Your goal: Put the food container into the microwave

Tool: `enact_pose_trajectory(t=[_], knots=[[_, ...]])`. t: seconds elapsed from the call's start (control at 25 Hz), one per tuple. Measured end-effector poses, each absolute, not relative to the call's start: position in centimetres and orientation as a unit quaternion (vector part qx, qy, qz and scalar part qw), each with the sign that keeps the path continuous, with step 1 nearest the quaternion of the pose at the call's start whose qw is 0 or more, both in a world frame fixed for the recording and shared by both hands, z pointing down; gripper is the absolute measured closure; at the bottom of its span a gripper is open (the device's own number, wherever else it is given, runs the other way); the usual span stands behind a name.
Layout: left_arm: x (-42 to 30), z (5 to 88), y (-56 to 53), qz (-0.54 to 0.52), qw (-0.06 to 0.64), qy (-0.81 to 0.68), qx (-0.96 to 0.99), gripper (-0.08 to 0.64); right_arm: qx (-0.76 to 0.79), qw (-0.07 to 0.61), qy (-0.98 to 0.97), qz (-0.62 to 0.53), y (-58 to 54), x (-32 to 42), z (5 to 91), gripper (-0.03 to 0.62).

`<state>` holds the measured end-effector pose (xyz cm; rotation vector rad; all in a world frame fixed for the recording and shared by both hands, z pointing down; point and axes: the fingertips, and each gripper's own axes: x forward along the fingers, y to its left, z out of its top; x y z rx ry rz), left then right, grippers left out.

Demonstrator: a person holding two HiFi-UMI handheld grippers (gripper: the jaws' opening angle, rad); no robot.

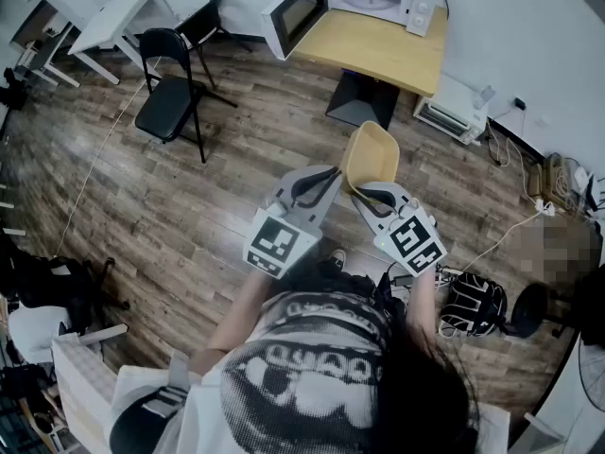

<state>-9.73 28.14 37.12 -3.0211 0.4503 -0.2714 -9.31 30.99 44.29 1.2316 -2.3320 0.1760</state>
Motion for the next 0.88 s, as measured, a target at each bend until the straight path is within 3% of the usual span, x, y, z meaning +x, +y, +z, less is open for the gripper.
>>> enact_pose_trajectory(t=[0.88], knots=[[-5.5,38.1,22.5,-0.101,0.029,0.127,-0.986,0.548,0.474,0.242,-0.842,0.089,25.8,-4.6,45.6,0.566]])
